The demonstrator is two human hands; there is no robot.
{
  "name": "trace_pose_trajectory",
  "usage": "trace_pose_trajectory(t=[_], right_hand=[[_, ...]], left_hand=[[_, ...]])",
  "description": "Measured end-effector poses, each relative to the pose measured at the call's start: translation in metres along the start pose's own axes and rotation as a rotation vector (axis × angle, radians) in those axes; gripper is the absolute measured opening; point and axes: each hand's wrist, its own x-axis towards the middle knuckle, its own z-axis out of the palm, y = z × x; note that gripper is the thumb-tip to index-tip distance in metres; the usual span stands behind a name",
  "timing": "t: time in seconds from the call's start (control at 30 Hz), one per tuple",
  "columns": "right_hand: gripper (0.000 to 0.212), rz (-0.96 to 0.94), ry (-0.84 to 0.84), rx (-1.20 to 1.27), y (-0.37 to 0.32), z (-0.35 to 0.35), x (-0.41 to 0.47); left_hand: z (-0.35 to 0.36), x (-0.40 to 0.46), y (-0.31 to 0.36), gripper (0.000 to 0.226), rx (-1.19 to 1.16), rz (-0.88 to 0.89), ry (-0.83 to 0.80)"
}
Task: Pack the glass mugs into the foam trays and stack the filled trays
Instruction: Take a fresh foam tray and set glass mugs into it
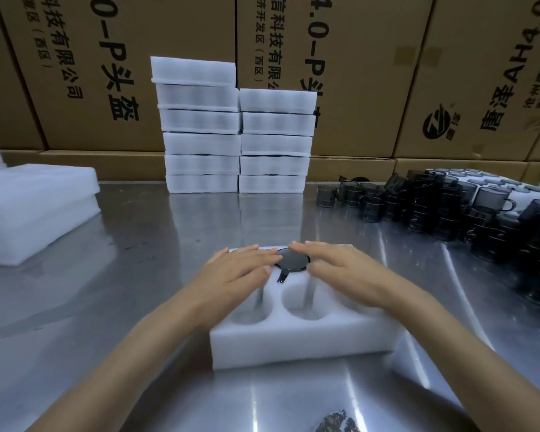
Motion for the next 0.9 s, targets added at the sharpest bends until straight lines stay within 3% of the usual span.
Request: trace_pose_trajectory(t=[0.07, 0.17, 0.33, 0.43, 0.57, 0.8, 0.9], right_hand=[[0.038, 0.023, 0.126, 0.153, 0.009, -0.005, 0.002], [0.029, 0.167, 0.409, 0.147, 0.043, -0.012, 0.010], [0.040, 0.545, 0.633, 0.335, 0.122, -0.005, 0.023], [0.049, 0.674, 0.768, 0.492, 0.156, -0.014, 0.032], [0.056, 0.752, 0.791, 0.655, 0.186, -0.031, 0.053], [0.027, 0.839, 0.853, 0.756, 0.218, -0.049, 0.078], [0.005, 0.846, 0.855, 0.771, 0.222, -0.051, 0.081]], left_hand=[[0.003, -0.004, 0.001, 0.033, -0.224, 0.001, 0.157], [0.007, -0.008, -0.010, 0.037, -0.401, -0.068, 0.345], [0.015, -0.005, -0.028, 0.062, -0.670, -0.321, 0.285], [0.016, -0.004, -0.032, 0.053, -0.745, -0.338, 0.262], [0.018, -0.001, -0.038, 0.035, -0.760, -0.341, 0.276], [0.021, 0.004, -0.049, 0.037, -0.790, -0.325, 0.280], [0.021, 0.006, -0.052, 0.035, -0.812, -0.315, 0.279]])
